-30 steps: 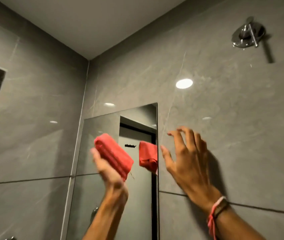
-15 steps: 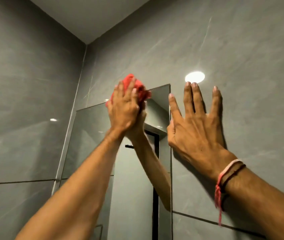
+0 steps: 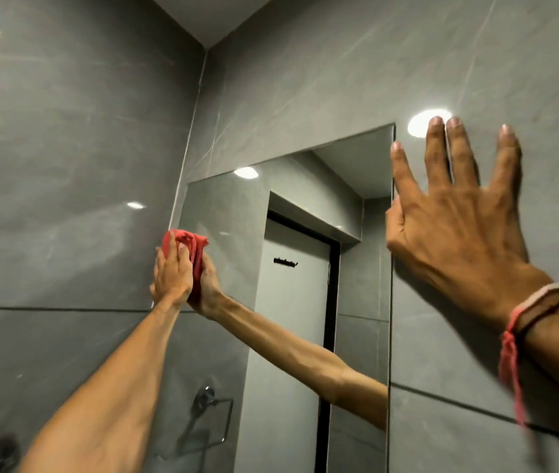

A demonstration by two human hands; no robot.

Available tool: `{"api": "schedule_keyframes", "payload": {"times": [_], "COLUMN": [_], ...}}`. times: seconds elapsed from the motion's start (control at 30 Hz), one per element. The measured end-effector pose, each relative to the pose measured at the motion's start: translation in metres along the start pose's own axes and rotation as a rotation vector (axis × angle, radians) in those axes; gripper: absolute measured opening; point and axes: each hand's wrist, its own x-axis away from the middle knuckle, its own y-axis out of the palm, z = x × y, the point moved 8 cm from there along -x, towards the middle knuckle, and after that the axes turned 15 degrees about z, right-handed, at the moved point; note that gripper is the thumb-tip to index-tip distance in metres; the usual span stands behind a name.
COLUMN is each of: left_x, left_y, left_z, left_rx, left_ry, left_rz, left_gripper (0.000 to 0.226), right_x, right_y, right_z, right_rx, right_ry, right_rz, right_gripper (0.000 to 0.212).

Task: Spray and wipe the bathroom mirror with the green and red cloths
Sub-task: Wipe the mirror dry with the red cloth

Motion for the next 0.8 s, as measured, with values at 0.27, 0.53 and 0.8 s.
{"api": "schedule_keyframes", "payload": {"times": [0.27,0.53,0.8], "left_x": [0.197,0.291,0.201], "left_y": [-0.07,-0.075,-0.048], "left_z": [-0.207,-0.157,0.123], "left_rx": [-0.257,-0.207,0.141], "left_ry": [-0.394,-0.483,-0.015], "left_rz": [-0.04,-0.088,0.039], "left_gripper": [0.07,0.062,0.05], "right_x": [-0.003,0.004,0.008], "right_y": [-0.01,-0.022,-0.024], "right_z": [-0.001,0.014,0.059], "right_rx": [-0.095,-0.115,-0.017], "right_ry": [-0.007,-0.111,-0.091], "right_rz": [-0.008,-0.096,-0.05], "right_gripper": [0.07,0.07,0.086]}}
